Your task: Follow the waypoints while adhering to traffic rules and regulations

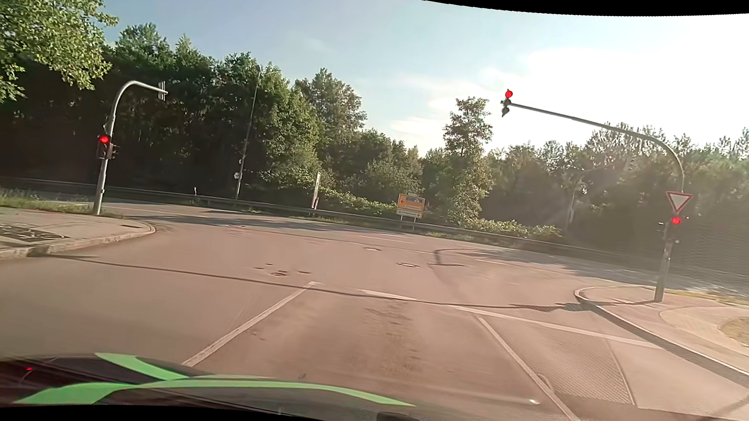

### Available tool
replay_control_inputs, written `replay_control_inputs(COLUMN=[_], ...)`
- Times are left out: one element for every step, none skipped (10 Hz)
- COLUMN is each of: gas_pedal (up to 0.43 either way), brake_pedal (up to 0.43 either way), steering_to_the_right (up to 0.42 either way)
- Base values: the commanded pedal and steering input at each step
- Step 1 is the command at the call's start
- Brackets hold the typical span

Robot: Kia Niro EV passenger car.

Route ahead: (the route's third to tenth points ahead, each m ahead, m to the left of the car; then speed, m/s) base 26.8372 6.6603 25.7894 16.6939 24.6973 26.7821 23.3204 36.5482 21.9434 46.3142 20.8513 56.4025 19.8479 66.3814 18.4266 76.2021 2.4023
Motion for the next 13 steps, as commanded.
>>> replay_control_inputs(gas_pedal=[0.000, 0.000, 0.000, 0.000, 0.000, 0.000, 0.000, 0.000, 0.000, 0.000, 0.000, 0.000, 0.000], brake_pedal=[0.152, 0.159, 0.159, 0.159, 0.159, 0.159, 0.159, 0.146, 0.134, 0.122, 0.122, 0.116, 0.104], steering_to_the_right=[0.006, 0.006, 0.006, 0.006, 0.006, 0.006, 0.006, 0.008, 0.008, 0.008, 0.009, 0.012, 0.014])
